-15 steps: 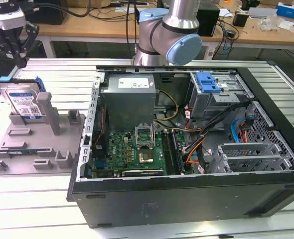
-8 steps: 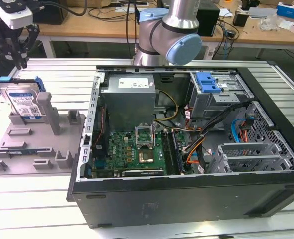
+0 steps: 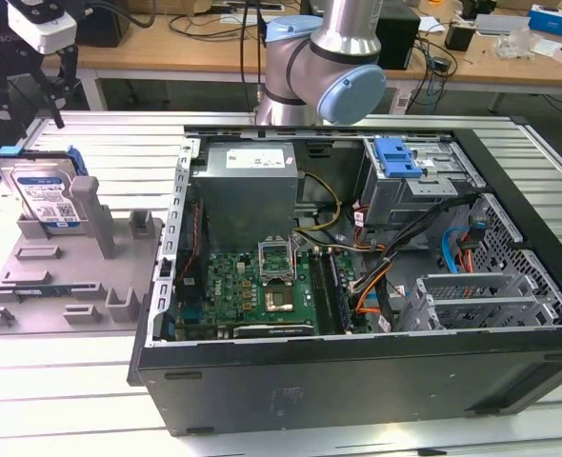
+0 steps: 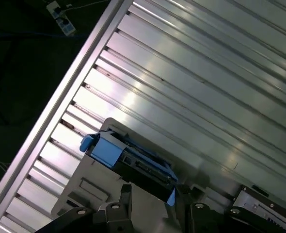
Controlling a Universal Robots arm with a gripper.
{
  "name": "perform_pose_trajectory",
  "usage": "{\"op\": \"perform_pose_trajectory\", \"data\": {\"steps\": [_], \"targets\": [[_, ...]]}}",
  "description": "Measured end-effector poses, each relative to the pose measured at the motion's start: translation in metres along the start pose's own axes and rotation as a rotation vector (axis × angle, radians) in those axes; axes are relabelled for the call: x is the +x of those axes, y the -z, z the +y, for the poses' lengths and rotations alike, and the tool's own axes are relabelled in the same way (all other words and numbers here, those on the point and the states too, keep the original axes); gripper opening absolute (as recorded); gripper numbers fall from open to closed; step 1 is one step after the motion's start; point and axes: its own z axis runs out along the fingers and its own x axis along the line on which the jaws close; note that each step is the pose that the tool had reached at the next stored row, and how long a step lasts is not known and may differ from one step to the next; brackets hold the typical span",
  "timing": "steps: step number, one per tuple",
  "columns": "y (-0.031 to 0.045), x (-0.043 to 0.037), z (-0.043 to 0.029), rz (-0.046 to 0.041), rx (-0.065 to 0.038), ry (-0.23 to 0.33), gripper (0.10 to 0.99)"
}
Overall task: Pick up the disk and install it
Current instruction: 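Pick up the disk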
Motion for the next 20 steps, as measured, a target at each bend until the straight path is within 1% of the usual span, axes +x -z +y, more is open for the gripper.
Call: {"op": "perform_pose_trajectory", "data": {"steps": [3,7,8,10,12,14,15,20], "targets": [[-0.0001,-0.0001,0.0000,-0.0005,0.005,0.037,0.482],[-0.0002,0.0000,0.0000,0.0029,0.010,0.108,0.482],[-0.0003,-0.0001,0.0000,0.0037,0.011,0.136,0.482],[-0.0004,-0.0001,0.0000,0.0047,0.013,0.169,0.482],[-0.0008,-0.0001,0.0000,0.0073,0.016,0.239,0.482],[-0.0011,-0.0001,-0.0001,0.0093,0.018,0.281,0.482],[-0.0014,-0.0001,-0.0001,0.0106,0.020,0.310,0.482],[-0.0021,-0.0001,-0.0001,0.0145,0.026,0.407,0.482]]}}
